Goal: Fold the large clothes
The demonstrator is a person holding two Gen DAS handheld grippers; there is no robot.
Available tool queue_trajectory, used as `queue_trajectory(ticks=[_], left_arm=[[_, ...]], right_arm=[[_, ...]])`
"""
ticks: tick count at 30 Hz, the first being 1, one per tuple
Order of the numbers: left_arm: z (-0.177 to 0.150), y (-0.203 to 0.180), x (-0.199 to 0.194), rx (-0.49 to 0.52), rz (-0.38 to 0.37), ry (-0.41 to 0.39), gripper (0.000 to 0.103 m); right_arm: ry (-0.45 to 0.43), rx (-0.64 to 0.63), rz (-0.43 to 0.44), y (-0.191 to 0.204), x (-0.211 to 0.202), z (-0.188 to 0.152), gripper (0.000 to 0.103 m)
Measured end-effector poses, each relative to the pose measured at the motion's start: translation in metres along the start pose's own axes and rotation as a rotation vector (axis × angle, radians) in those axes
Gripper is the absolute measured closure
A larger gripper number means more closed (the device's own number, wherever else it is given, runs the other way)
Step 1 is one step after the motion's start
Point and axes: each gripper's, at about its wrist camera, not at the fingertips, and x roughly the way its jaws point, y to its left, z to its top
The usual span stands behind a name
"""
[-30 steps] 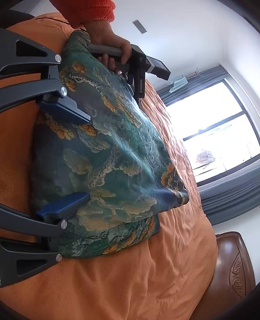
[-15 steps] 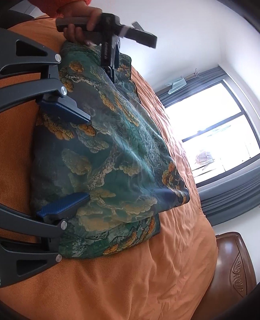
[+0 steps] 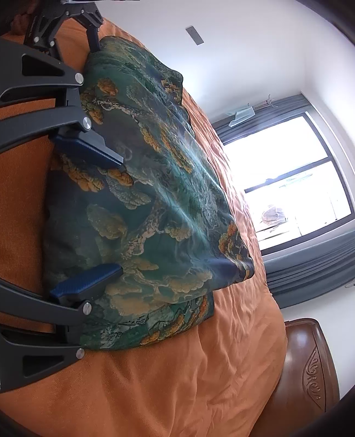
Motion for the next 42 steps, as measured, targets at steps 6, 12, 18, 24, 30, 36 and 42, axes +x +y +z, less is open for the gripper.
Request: queue_trajectory(ticks=[6,12,18,24,30,36,42], left_arm=[[-0.013,0.023,0.026,-0.140,-0.154,0.050,0.001],[-0.013,0.018,0.022,-0.126,-0.124,0.034,0.001],[-0.014,0.018,0.025,-0.134,-0.130,0.048,0.001],[-0.017,0.012,0.021,-0.136,-0.082,0.020,0.000],[-0.013,-0.004,0.015,-0.074,-0.003,-0.014,0.000],[-0.011,0.001,0.016,-0.072,-0.040,-0.002,0.000],[-0.018,0.011,0.015,-0.092,-0.071,0.033,0.001]], right_arm=[[0.001,0.036,-0.095,0.009,-0.022,-0.005,0.029],[0.094,0.145,-0.103,0.006,-0.034,-0.030,0.029],[0.152,0.105,-0.168,0.010,-0.016,-0.039,0.028],[0.168,0.018,-0.213,0.020,-0.006,-0.047,0.021],[0.177,-0.007,-0.224,0.023,-0.002,-0.049,0.017],[0.174,-0.028,-0.236,0.027,-0.001,-0.053,0.016],[0.171,-0.036,-0.240,0.029,-0.001,-0.056,0.016]])
